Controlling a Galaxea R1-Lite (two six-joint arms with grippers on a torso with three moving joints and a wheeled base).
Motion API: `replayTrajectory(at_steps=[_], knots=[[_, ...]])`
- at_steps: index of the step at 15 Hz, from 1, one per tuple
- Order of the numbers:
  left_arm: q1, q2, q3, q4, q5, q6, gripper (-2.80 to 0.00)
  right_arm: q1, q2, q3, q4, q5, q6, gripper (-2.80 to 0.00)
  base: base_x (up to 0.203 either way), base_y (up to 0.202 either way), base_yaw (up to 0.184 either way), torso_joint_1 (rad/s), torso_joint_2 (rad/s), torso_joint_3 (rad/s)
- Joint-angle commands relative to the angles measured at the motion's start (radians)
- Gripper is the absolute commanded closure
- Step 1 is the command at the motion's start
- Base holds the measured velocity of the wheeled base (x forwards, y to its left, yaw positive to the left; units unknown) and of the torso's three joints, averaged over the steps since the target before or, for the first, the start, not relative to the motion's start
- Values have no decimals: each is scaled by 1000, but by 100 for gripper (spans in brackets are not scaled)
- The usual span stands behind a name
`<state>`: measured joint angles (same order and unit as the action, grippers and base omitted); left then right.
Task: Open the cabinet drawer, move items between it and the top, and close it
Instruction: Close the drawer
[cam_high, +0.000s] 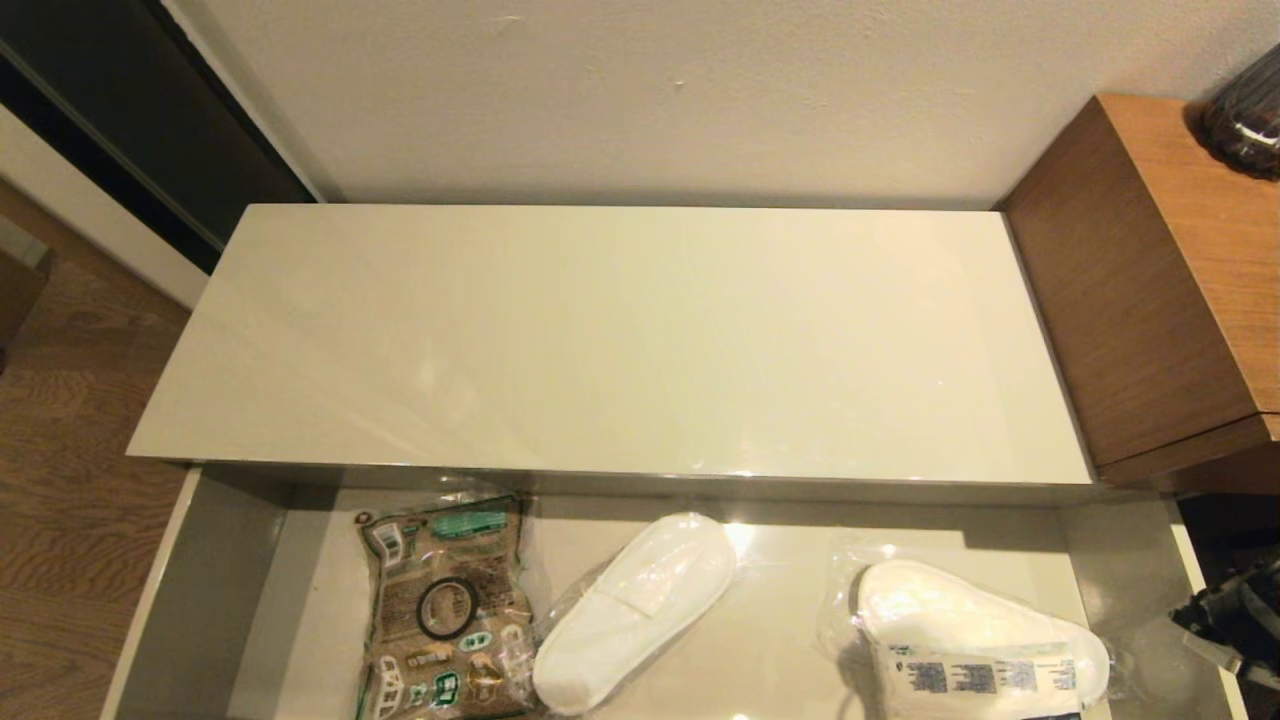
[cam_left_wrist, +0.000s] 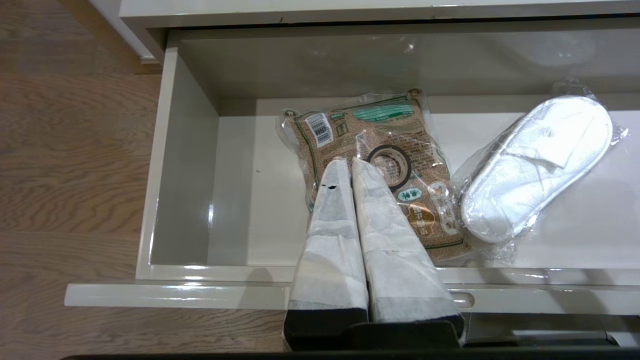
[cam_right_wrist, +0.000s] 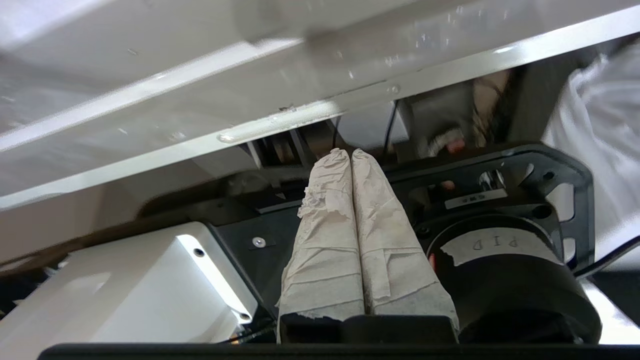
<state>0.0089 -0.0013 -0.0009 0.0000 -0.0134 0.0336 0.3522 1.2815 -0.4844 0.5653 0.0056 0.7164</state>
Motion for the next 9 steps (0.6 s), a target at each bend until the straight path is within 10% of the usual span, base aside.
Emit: replayTrajectory(at_steps=[1,9], knots=[[0,1,1,0,0,0,0,13,112,0,0,29,5,0,0,0,0,0,0,0],[0,1,1,0,0,0,0,124,151,33,15,66,5,0,0,0,0,0,0,0]])
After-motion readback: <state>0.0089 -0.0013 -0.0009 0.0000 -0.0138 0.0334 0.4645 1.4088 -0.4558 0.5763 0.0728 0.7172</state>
